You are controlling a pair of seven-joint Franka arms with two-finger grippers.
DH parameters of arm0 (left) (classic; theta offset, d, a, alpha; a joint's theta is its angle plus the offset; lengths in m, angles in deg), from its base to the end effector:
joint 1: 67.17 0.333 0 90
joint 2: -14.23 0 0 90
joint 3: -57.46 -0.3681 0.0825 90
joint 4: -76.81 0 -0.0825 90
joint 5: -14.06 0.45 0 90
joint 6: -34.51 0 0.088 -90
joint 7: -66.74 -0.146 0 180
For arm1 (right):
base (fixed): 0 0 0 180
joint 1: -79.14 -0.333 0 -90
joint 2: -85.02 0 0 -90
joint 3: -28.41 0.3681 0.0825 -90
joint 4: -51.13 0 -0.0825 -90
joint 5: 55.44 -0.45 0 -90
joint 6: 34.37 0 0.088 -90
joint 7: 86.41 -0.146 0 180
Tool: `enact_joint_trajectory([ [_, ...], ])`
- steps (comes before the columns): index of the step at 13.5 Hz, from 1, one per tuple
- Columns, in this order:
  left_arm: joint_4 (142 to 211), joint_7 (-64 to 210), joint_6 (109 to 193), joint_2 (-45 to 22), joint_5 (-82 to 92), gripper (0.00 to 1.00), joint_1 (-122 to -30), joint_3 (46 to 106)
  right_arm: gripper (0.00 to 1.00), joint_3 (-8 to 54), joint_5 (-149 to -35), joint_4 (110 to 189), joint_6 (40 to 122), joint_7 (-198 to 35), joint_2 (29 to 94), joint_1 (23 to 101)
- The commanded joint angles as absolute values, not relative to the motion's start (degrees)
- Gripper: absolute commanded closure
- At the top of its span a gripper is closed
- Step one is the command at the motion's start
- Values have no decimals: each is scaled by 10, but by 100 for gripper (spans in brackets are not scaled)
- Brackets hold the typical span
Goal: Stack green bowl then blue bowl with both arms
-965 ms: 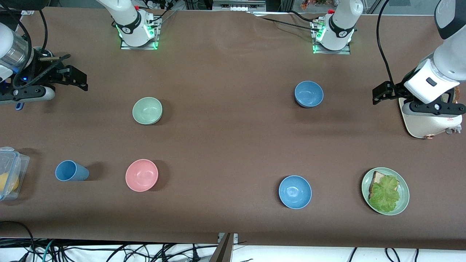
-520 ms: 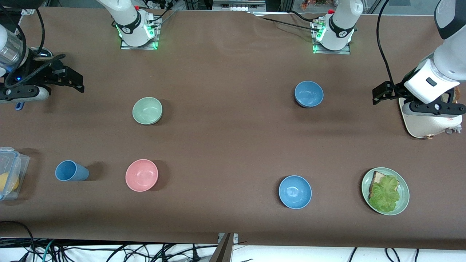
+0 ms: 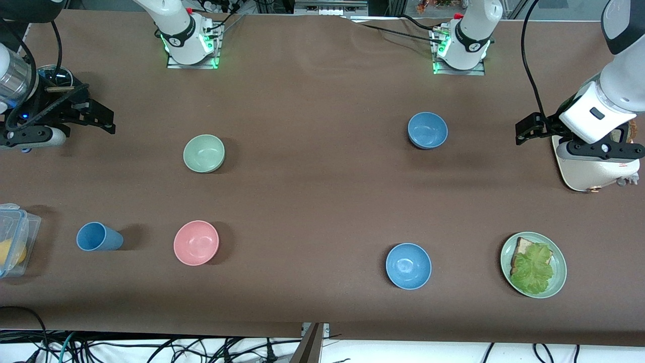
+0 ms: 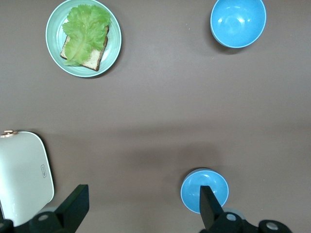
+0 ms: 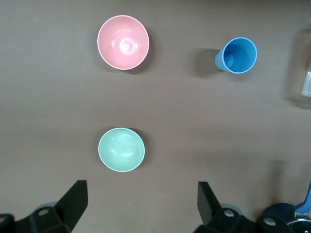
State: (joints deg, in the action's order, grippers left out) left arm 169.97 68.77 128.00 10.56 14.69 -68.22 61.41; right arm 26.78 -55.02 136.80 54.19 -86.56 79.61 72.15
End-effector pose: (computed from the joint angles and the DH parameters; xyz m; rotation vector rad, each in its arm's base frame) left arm 0.6396 -0.0533 0.5727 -3.1291 0.0826 0.0902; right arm 0.6470 0.0605 0.6160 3.1255 0.1423 -0.0679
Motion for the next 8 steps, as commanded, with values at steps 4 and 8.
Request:
enact_joint_trajectory([
  [4,1692,691,1271,105,127,0,-684,611,0,250,-558,1358,540,-869,792,725],
  [8,1693,691,1271,105,127,0,-684,611,0,249,-559,1358,540,-867,793,725],
])
